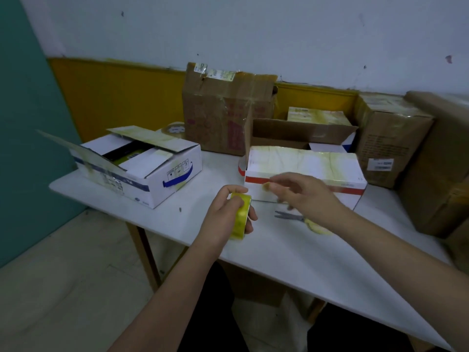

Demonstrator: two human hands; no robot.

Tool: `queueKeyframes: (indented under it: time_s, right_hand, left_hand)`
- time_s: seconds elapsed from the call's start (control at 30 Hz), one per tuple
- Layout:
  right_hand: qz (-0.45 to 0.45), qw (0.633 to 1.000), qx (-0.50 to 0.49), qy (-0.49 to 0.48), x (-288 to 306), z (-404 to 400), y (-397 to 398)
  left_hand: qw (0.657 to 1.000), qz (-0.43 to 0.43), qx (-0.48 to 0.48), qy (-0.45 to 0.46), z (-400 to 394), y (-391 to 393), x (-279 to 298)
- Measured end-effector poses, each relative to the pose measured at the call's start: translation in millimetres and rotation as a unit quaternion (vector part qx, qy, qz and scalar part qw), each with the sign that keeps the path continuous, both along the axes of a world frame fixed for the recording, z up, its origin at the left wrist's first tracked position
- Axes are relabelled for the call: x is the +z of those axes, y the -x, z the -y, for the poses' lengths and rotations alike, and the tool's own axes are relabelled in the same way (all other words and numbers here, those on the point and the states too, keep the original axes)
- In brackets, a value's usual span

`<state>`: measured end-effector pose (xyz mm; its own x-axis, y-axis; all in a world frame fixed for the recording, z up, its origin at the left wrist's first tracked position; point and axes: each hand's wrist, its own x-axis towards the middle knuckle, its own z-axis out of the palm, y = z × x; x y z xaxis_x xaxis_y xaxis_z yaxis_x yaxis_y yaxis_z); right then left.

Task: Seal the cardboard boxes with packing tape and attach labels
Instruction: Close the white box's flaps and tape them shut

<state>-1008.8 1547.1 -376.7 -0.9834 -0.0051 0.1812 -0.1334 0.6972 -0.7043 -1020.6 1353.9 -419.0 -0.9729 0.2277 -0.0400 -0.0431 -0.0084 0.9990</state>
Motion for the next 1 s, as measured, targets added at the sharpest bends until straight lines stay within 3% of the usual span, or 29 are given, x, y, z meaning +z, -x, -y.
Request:
queueKeyframes:
  time_s: [0.17,0.33,0.43,0.6,0.73,0.9,1.0]
  right_hand:
    - [-0.050,0.998,0.009,0.027,2,73,26]
    - [-0.105,0.994,0.013,-0.010,-13,123,28]
    - [-0.069,0.997,0.033,-0.004,-27,149,30]
    - [0.024,0.992,0.068,0.101,-47,173,49]
    - [-0.003,0.996,0.085,0.003,-73,176,68]
    - [-0.054,0.987,0.112,-0.098,-100,175,76]
    - [-0.076,0.984,0.084,-0.136,-104,172,77]
  left_hand:
    - [0.999,-0.019,0.021,0.022,20,-9,10]
    - [0.998,0.015,0.040,0.044,63,-17,14]
    - [0.994,0.059,0.044,0.076,94,-22,14]
    - [0.983,0.091,0.039,0.156,134,-26,-11]
    - [0.977,0.081,0.064,0.188,134,-8,-42]
    - [0.979,0.072,0.113,0.156,131,6,-68]
    - [0.948,0.035,0.195,0.251,129,20,-73]
